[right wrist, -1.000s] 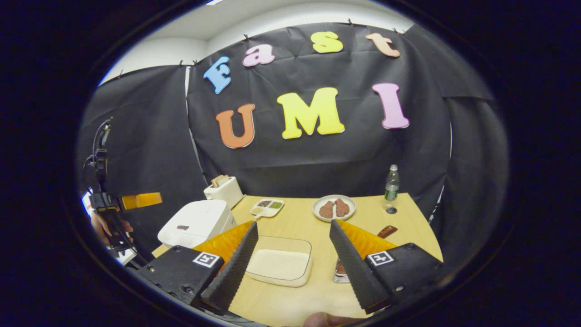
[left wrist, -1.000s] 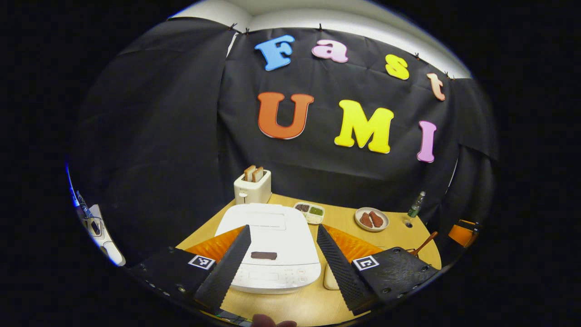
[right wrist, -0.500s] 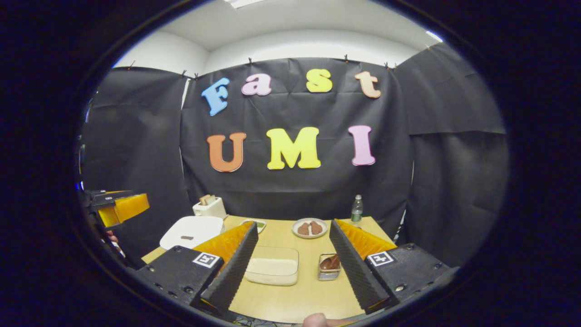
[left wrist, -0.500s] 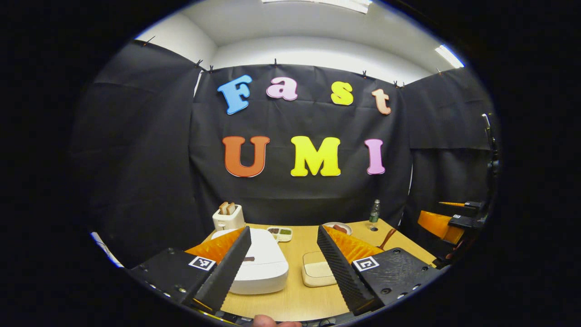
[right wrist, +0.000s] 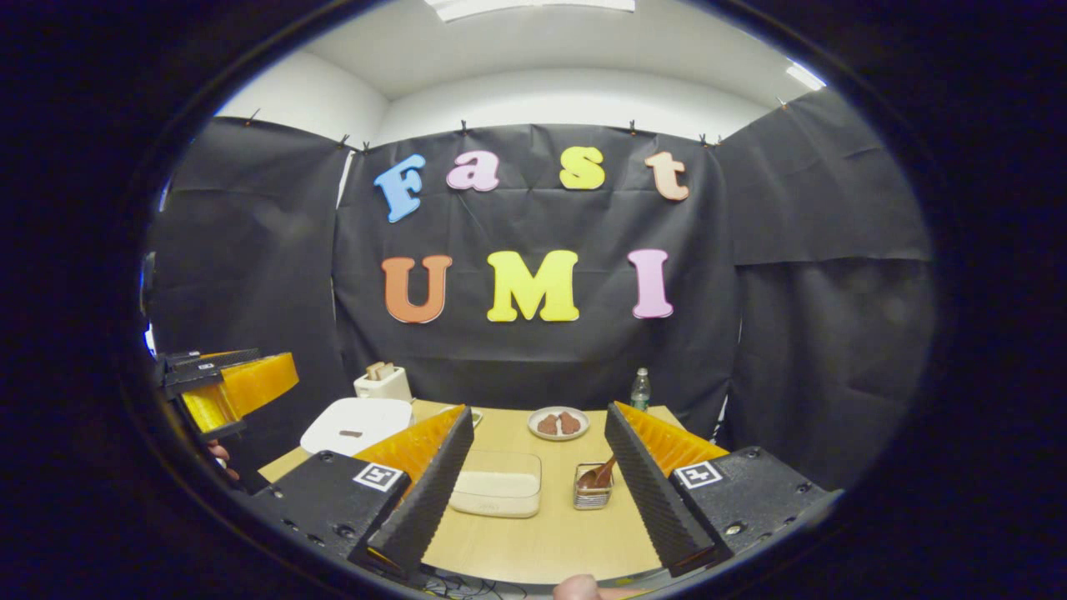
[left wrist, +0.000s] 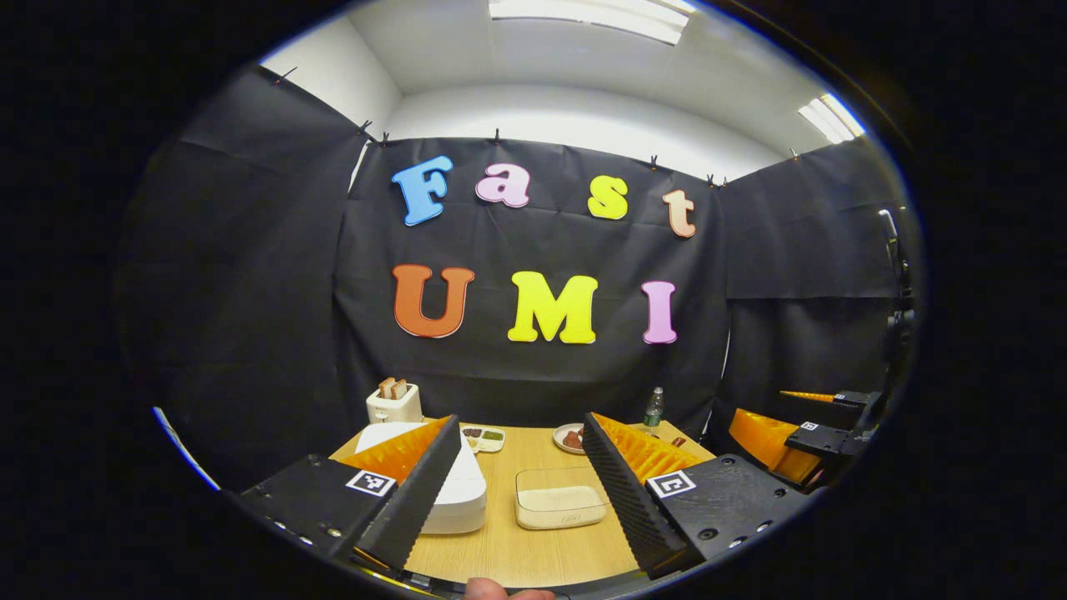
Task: Close the left gripper, press the button to open the rice cooker; take a wooden spoon from the chopstick holder with the right hand, scoop a spoonful of rice and pour it into the rice cooker, then put the wooden spoon back into the chopstick holder.
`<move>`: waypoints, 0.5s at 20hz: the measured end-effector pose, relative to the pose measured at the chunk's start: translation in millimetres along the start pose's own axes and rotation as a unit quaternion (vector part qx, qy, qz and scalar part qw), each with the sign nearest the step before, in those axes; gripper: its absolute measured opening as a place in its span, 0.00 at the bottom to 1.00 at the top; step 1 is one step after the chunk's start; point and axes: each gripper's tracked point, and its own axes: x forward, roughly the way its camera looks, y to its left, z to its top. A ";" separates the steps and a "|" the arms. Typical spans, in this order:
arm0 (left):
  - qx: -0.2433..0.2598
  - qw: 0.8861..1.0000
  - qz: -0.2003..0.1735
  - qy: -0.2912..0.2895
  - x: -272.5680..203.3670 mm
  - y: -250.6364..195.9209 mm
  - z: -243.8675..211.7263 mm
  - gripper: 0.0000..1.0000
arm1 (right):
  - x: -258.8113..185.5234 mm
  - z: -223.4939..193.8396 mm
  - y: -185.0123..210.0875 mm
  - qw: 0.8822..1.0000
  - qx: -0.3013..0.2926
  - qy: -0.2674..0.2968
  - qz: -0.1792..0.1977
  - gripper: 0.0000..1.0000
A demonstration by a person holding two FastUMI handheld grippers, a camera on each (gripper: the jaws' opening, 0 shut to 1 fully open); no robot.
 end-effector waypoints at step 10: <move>0.030 0.999 0.012 -0.015 -7.6 -12.6 -0.1 0.94 | -11.5 -4.1 -22.0 1.000 0.000 -0.005 -0.014 1.00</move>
